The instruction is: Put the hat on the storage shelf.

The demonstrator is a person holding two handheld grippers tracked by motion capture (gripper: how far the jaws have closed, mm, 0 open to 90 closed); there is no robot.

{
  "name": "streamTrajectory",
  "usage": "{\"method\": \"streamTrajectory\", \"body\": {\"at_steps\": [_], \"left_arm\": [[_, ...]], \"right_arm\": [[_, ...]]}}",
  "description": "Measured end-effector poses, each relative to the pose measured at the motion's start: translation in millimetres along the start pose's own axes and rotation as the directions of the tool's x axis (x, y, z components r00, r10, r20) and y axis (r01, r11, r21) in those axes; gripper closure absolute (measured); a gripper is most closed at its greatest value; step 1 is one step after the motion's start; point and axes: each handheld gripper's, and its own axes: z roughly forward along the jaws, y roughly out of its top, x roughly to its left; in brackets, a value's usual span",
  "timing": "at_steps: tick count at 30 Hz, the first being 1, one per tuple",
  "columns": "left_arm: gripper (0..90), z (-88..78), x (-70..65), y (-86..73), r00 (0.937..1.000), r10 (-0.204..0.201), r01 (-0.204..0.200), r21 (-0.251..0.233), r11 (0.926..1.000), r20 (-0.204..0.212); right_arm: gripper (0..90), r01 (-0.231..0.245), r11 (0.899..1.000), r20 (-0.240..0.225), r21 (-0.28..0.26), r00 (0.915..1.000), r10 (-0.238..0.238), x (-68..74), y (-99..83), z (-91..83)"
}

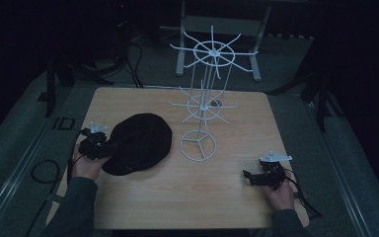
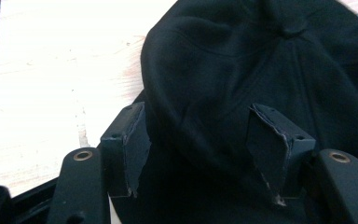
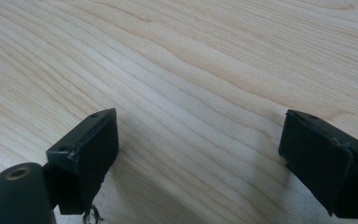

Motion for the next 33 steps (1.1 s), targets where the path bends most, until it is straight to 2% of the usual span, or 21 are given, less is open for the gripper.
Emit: {"method": "streamTrajectory", "body": {"at_steps": [3, 6, 9, 10, 11, 12, 13, 14, 15, 16, 24, 26, 27, 28, 29, 30, 33], "left_arm": [[39.5, 6.8, 2.4, 3.8, 1.0, 0.001, -0.001, 0.014, 0.9999, 0.0], [39.6, 23.0, 8.7, 10.4, 0.9999, -0.004, 0.005, 0.063, 0.998, -0.01], [41.1, 30.3, 11.3, 12.4, 0.9999, -0.012, 0.013, 0.083, 0.9965, -0.01], [41.4, 37.2, 13.2, 14.1, 0.9999, -0.014, 0.015, 0.105, 0.9943, -0.005], [42.2, 37.2, 13.2, 14.1, 0.9999, -0.014, 0.015, 0.105, 0.9943, -0.005], [42.9, 44.6, 13.7, 16.2, 0.9999, -0.016, 0.016, 0.137, 0.9905, -0.002], [43.0, 44.6, 13.7, 16.2, 0.9999, -0.016, 0.016, 0.137, 0.9905, -0.002], [43.4, 50.9, 14.5, 19.0, 0.9998, -0.017, 0.016, 0.16, 0.987, 0.007], [43.6, 50.9, 14.5, 19.0, 0.9998, -0.017, 0.016, 0.16, 0.987, 0.007], [43.6, 56.4, 14.6, 22.2, 0.9997, -0.022, 0.02, 0.178, 0.9839, 0.009], [44.1, 65.0, 15.6, 30.6, 0.9988, -0.049, 0.047, 0.194, 0.9799, 0.006], [47.2, 65.4, 13.3, 31.9, 0.9996, -0.023, 0.026, 0.209, 0.9776, -0.018], [50.6, 65.4, 13.3, 31.9, 0.9996, -0.023, 0.026, 0.209, 0.9776, -0.018], [54.9, 65.7, 11.3, 34.0, 0.9988, 0.005, 0.007, 0.229, 0.9734, -0.049], [58.2, 65.8, 10.7, 35.6, 0.9981, 0.012, 0.002, 0.238, 0.9712, -0.06], [61.2, 65.8, 9.9, 37.2, 0.9973, 0.024, -0.006, 0.249, 0.9686, -0.069], [69.7, 65.3, 7.5, 39.3, 0.9956, 0.046, -0.024, 0.254, 0.9668, -0.081]], "right_arm": [[11.7, 0.0, 1.0, 0.0, 0.0, 1.0, 0.0, 0.0, 0.0, 0.0], [11.7, 0.0, 1.0, 0.0, 0.0, 1.0, 0.0, 0.0, 0.0, 0.0], [11.7, -0.001, 1.0, 0.0, 0.0, 1.0, 0.001, 0.0, 0.0, 0.0], [11.7, -0.001, 1.0, 0.0, 0.0, 1.0, 0.001, 0.1, 0.0, 0.0], [11.7, -0.001, 1.0, 0.0, 0.0, 1.0, 0.001, 0.1, 0.0, 0.0], [11.7, -0.001, 1.0, 0.0, 0.0, 1.0, 0.001, 0.1, 0.0, 0.0], [11.7, -0.001, 1.0, 0.0, 0.0, 1.0, 0.001, 0.1, 0.0, 0.0], [11.7, -0.001, 1.0, 0.0, 0.0, 1.0, 0.001, 0.1, 0.0, 0.0], [11.7, -0.001, 1.0, 0.0, 0.0, 1.0, 0.001, 0.1, 0.0, 0.0], [11.7, -0.001, 1.0, 0.0, 0.0, 1.0, 0.001, 0.1, 0.0, 0.0], [11.7, -0.001, 1.0, 0.0, -0.001, 1.0, 0.001, 0.1, 0.0, 0.0], [11.7, -0.002, 1.0, 0.0, -0.001, 1.0, 0.002, 0.2, 0.0, -0.1], [11.7, -0.002, 1.0, 0.001, -0.001, 1.0, 0.002, 0.3, -0.1, -0.1], [11.7, -0.002, 1.0, 0.001, -0.001, 1.0, 0.002, 0.3, -0.1, -0.1], [11.8, -0.003, 1.0, 0.001, 0.0, 1.0, 0.003, 0.3, -0.1, -0.1], [11.7, -0.003, 1.0, 0.001, 0.0, 1.0, 0.003, 0.4, -0.1, -0.2], [11.7, -0.003, 1.0, 0.001, 0.0, 1.0, 0.003, 0.5, -0.2, -0.2]]}}
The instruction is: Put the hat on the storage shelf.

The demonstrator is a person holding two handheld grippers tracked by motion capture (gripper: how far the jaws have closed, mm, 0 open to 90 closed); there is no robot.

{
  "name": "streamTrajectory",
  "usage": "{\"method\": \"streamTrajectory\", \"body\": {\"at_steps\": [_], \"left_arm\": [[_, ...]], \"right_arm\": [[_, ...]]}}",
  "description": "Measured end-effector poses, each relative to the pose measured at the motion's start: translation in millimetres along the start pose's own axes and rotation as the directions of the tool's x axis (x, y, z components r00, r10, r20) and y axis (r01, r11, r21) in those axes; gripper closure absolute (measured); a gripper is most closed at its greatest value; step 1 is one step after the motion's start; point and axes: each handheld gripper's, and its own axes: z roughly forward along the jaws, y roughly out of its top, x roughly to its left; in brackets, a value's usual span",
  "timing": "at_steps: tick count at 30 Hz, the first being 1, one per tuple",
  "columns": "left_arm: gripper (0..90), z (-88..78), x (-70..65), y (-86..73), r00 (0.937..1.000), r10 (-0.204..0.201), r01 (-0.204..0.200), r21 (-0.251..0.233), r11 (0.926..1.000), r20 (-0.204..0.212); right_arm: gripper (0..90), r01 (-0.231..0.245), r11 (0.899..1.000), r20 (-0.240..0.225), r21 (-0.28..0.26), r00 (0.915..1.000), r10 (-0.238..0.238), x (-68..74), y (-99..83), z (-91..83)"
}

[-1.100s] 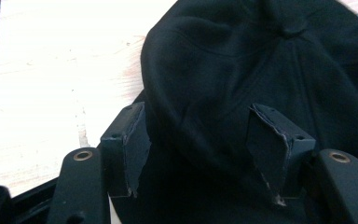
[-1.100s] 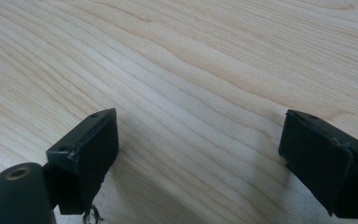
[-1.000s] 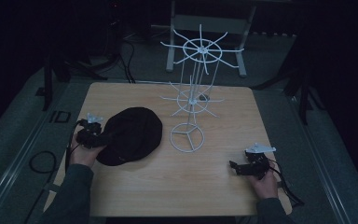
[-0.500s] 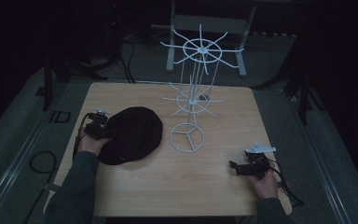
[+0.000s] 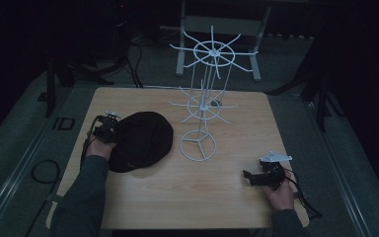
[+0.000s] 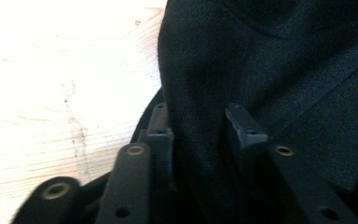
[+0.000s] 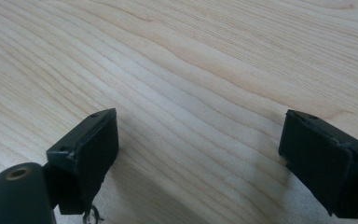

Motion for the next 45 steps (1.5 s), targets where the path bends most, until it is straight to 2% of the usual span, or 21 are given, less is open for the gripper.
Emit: {"method": "streamTrajectory", "body": {"at_steps": [2, 3, 4, 5, 8, 9, 10, 11, 12, 13, 19, 23, 24, 25, 28, 29, 33, 38, 41, 44, 45], "left_arm": [[73.5, -1.2, -1.5, 0.9, 0.9999, -0.001, 0.0, -0.006, 1.0, -0.011], [74.9, -2.4, 1.1, 0.0, 0.9995, -0.03, 0.03, -0.026, 0.9992, 0.005], [76.0, -2.4, 1.1, 0.0, 0.9995, -0.03, 0.03, -0.026, 0.9992, 0.005], [76.9, -3.4, 4.6, -1.8, 0.9974, -0.067, 0.068, -0.048, 0.9965, 0.028], [78.1, -4.3, 6.8, -3.5, 0.9951, -0.09, 0.092, -0.06, 0.9939, 0.042], [78.5, -5.6, 10.1, -4.8, 0.9916, -0.11, 0.115, -0.067, 0.9911, 0.068], [78.7, -5.6, 10.1, -4.8, 0.9916, -0.11, 0.115, -0.067, 0.9911, 0.068], [79.0, -7.0, 13.1, -6.0, 0.9865, -0.13, 0.138, -0.072, 0.9878, 0.099], [79.0, -7.0, 13.1, -6.0, 0.9865, -0.13, 0.138, -0.072, 0.9878, 0.099], [79.1, -8.1, 15.0, -6.9, 0.9819, -0.145, 0.155, -0.079, 0.9848, 0.122], [79.2, -16.1, 17.0, -7.8, 0.9772, -0.154, 0.17, -0.104, 0.9799, 0.146], [79.2, -28.3, 21.2, -6.3, 0.9662, -0.176, 0.205, -0.146, 0.9679, 0.188], [79.2, -28.3, 21.2, -6.3, 0.9662, -0.176, 0.205, -0.146, 0.9679, 0.188], [79.2, -33.8, 23.3, -5.5, 0.9608, -0.182, 0.218, -0.163, 0.9624, 0.209], [79.1, -39.6, 24.9, -4.5, 0.9566, -0.182, 0.225, -0.181, 0.9573, 0.227], [79.1, -45.8, 26.4, -4.4, 0.953, -0.184, 0.234, -0.198, 0.9519, 0.24], [79.0, -56.6, 30.4, -5.1, 0.9498, -0.191, 0.248, -0.228, 0.9415, 0.248], [79.0, -66.5, 34.3, -4.7, 0.9504, -0.187, 0.25, -0.25, 0.9356, 0.249], [78.9, -75.8, 38.8, -3.3, 0.9465, -0.194, 0.264, -0.274, 0.9248, 0.258], [78.8, -79.0, 41.9, -3.0, 0.9449, -0.199, 0.271, -0.281, 0.9207, 0.26], [78.8, -81.9, 45.3, -3.5, 0.9445, -0.204, 0.277, -0.29, 0.916, 0.258]], "right_arm": [[11.7, 0.0, 1.0, 0.0, 0.0, 1.0, 0.0, 0.0, 0.0, 0.0], [11.7, 0.0, 1.0, 0.0, 0.0, 1.0, 0.0, -0.1, 0.0, 0.0], [11.7, 0.0, 1.0, 0.0, 0.0, 1.0, 0.0, -0.1, 0.0, 0.0], [11.7, 0.0, 1.0, 0.0, 0.0, 1.0, 0.0, 0.0, 0.0, 0.0], [11.7, 0.0, 1.0, 0.0, 0.0, 1.0, 0.0, 0.0, 0.0, 0.0], [11.7, 0.0, 1.0, 0.0, 0.0, 1.0, 0.0, 0.0, 0.0, 0.0], [11.7, 0.0, 1.0, 0.0, 0.0, 1.0, 0.0, 0.0, 0.0, 0.0], [11.7, 0.0, 1.0, 0.0, 0.0, 1.0, 0.0, 0.0, 0.0, 0.0], [11.7, 0.0, 1.0, 0.0, 0.0, 1.0, 0.0, 0.0, 0.0, 0.0], [11.7, 0.0, 1.0, 0.0, 0.0, 1.0, 0.0, 0.0, 0.0, 0.0], [11.8, 0.0, 1.0, 0.0, 0.0, 1.0, 0.0, 0.0, 0.0, 0.0], [11.8, 0.001, 1.0, 0.0, 0.0, 1.0, -0.001, 0.0, -0.1, -0.1], [11.8, 0.001, 1.0, 0.0, 0.0, 1.0, -0.001, 0.0, -0.1, -0.1], [11.8, 0.0, 1.0, 0.0, 0.001, 1.0, 0.0, 0.0, -0.1, -0.1], [11.8, 0.0, 1.0, 0.001, 0.0, 1.0, 0.0, 0.1, -0.1, -0.1], [11.8, 0.0, 1.0, 0.001, 0.0, 1.0, 0.0, 0.1, -0.1, -0.1], [11.8, 0.0, 1.0, 0.001, 0.0, 1.0, 0.0, 0.1, -0.1, -0.1], [11.8, 0.0, 1.0, 0.001, 0.0, 1.0, 0.0, 0.1, -0.1, -0.1], [11.8, 0.0, 1.0, 0.001, 0.0, 1.0, 0.0, 0.1, -0.1, -0.1], [11.8, 0.0, 1.0, 0.001, 0.0, 1.0, 0.0, 0.1, -0.1, -0.1], [11.8, 0.0, 1.0, 0.001, 0.0, 1.0, 0.0, 0.1, -0.1, -0.1]]}}
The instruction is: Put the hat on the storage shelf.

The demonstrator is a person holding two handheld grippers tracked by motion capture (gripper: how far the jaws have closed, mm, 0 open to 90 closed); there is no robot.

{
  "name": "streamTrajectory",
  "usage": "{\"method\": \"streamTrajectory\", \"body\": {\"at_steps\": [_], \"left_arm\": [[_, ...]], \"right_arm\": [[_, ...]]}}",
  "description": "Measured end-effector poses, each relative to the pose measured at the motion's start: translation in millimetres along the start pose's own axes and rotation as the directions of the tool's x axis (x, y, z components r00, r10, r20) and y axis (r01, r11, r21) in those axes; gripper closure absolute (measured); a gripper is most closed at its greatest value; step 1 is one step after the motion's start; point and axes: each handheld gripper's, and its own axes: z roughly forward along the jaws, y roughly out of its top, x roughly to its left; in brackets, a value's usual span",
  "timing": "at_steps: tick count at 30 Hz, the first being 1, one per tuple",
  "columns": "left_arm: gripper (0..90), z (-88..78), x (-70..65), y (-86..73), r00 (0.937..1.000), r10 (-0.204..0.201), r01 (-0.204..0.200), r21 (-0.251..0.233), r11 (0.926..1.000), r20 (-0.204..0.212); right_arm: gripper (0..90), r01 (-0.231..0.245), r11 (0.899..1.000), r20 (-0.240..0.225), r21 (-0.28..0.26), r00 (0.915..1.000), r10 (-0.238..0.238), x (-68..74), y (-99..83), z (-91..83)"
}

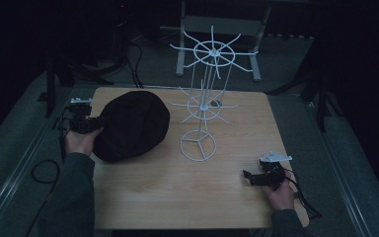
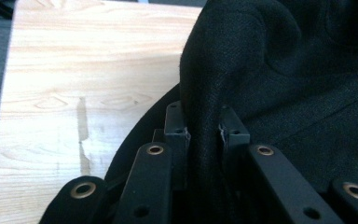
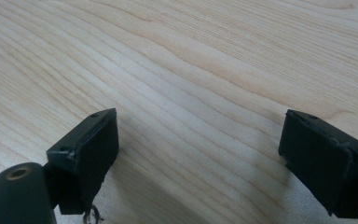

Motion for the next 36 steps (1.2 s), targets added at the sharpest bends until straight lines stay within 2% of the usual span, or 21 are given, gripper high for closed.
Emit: {"method": "streamTrajectory", "body": {"at_steps": [17, 22, 31, 36], "left_arm": [[78.7, -29.8, 5.2, 9.4, 0.9985, -0.04, 0.043, -0.081, 0.9958, 0.039], [78.7, -38.7, 4.9, 13.9, 0.9956, -0.053, 0.062, -0.115, 0.9915, 0.077], [78.7, -48.4, 0.6, 21.3, 0.993, -0.058, 0.074, -0.154, 0.9853, 0.103], [78.7, -53.5, -3.3, 27.2, 0.9875, -0.062, 0.088, -0.179, 0.9799, 0.145]], "right_arm": [[11.9, 0.0, 1.0, 0.0, 0.0, 1.0, 0.0, 0.0, 0.0, 0.0], [11.9, 0.0, 1.0, 0.0, 0.0, 1.0, 0.0, 0.0, 0.0, 0.0], [11.9, 0.0, 1.0, 0.0, 0.0, 1.0, 0.0, 0.0, 0.0, 0.0], [11.9, -0.001, 1.0, 0.0, 0.0, 1.0, 0.001, 0.0, 0.0, 0.0]]}}
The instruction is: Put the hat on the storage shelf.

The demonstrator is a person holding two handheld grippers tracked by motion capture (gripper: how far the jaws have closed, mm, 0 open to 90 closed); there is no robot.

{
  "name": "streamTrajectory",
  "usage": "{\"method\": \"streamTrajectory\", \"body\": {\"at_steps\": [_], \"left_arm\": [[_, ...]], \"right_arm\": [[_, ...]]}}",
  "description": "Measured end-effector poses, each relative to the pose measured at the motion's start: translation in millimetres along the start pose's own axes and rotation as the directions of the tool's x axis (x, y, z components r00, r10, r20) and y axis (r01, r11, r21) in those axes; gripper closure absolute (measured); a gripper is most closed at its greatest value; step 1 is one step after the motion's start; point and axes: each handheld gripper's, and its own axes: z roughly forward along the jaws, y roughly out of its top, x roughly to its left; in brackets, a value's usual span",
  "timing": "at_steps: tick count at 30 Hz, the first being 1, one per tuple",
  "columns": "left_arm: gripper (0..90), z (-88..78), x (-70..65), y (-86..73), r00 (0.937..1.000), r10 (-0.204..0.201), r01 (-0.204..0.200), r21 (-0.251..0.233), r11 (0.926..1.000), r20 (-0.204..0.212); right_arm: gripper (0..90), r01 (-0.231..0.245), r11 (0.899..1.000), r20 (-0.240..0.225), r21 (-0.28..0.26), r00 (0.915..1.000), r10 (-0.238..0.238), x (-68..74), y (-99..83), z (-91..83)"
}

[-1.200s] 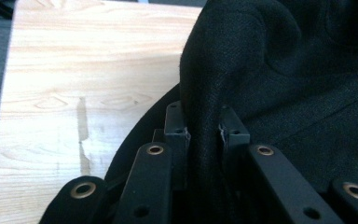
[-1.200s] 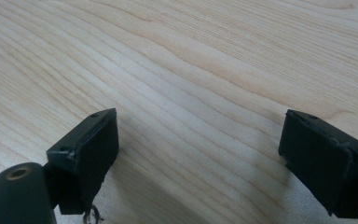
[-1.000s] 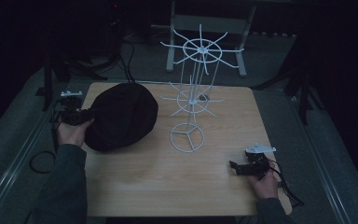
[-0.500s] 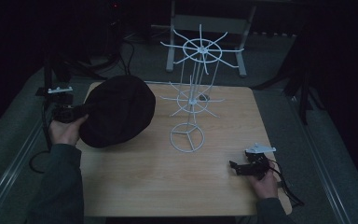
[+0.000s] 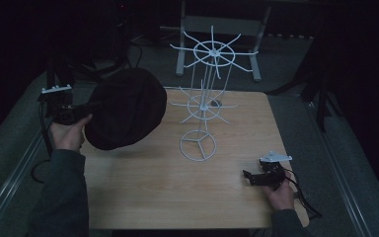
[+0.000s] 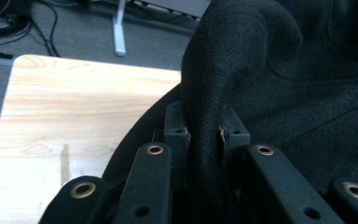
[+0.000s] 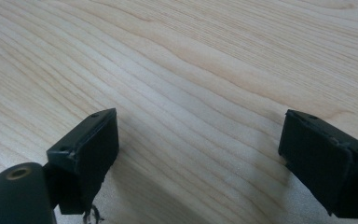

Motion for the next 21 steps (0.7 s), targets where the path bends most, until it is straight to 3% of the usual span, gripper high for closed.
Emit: {"method": "streamTrajectory", "body": {"at_steps": [6, 21], "left_arm": [[78.6, -1.1, -3.7, 4.6, 0.9993, -0.022, 0.023, -0.023, 0.9995, 0.03], [78.4, -6.2, -13.1, 15.4, 0.9975, -0.018, 0.022, -0.048, 0.9986, 0.069]], "right_arm": [[11.9, 0.0, 1.0, 0.0, 0.0, 1.0, 0.0, 0.0, 0.0, 0.0], [11.9, 0.0, 1.0, 0.001, -0.002, 1.0, 0.0, -0.1, 0.0, 0.1]]}}
